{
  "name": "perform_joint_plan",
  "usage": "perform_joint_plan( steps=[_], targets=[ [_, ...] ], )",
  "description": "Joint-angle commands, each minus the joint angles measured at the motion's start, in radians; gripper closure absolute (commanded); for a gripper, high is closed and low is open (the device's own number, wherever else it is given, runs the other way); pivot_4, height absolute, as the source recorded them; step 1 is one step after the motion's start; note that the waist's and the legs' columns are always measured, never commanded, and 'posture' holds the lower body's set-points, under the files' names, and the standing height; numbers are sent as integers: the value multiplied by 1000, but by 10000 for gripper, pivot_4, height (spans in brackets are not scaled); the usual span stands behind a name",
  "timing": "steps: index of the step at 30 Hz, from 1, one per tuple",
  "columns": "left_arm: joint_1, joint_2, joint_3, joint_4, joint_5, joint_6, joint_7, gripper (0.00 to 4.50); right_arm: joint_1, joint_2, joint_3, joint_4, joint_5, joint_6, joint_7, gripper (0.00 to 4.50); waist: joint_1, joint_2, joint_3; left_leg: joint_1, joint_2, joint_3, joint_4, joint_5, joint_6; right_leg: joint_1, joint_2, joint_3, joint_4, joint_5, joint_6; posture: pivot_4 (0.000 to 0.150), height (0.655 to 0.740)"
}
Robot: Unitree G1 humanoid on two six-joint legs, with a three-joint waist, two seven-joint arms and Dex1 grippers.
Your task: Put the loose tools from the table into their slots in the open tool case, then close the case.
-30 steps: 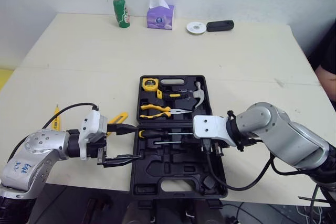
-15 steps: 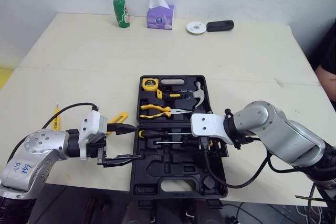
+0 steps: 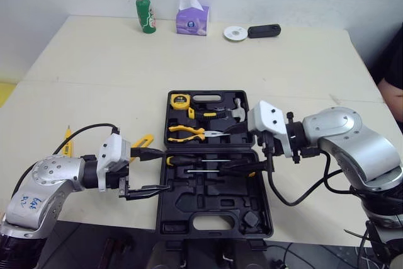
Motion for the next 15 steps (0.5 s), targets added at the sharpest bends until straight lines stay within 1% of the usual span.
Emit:
perform_joint_plan(
  steps=[1,3,4,6,7,11,15],
  targets=[
    [-9,1,7,-4,5,-18,-4,0,39,29,-31,-11,60,-114,66,3010,0,0,0,0,0,0,0,0,0,0,0,0,0,0,0,1500,7400],
    [-21,2,0,4,9,-21,-9,0,70,53,-29,4,62,-162,71,8169,-2,0,0,0,0,0,0,0,0,0,0,0,0,0,0,1500,7400],
    [-26,3,-2,7,11,-21,-10,0,84,59,-26,10,61,-178,72,11779,-1,0,0,0,0,0,0,0,0,0,0,0,0,0,0,1500,7400],
    [-38,3,-6,14,15,-18,-10,0,117,92,-34,26,63,-236,68,21907,0,0,0,0,0,0,0,0,0,0,0,0,0,0,0,1500,7400],
    [-41,4,-6,18,17,-17,-10,0,129,109,-39,31,63,-263,61,27673,0,0,0,0,0,0,0,0,0,0,0,0,0,0,0,1500,7400],
    [-36,6,-11,11,17,-7,-17,0,202,114,35,68,-9,-373,99,44145,0,0,0,0,0,0,0,0,0,0,0,0,0,0,0,1500,7400],
    [-36,5,-14,4,18,-4,-15,0,231,106,77,131,-83,-459,105,44145,-1,0,0,0,0,1,1,0,0,0,0,0,1,0,0,1500,7400]
  ],
)
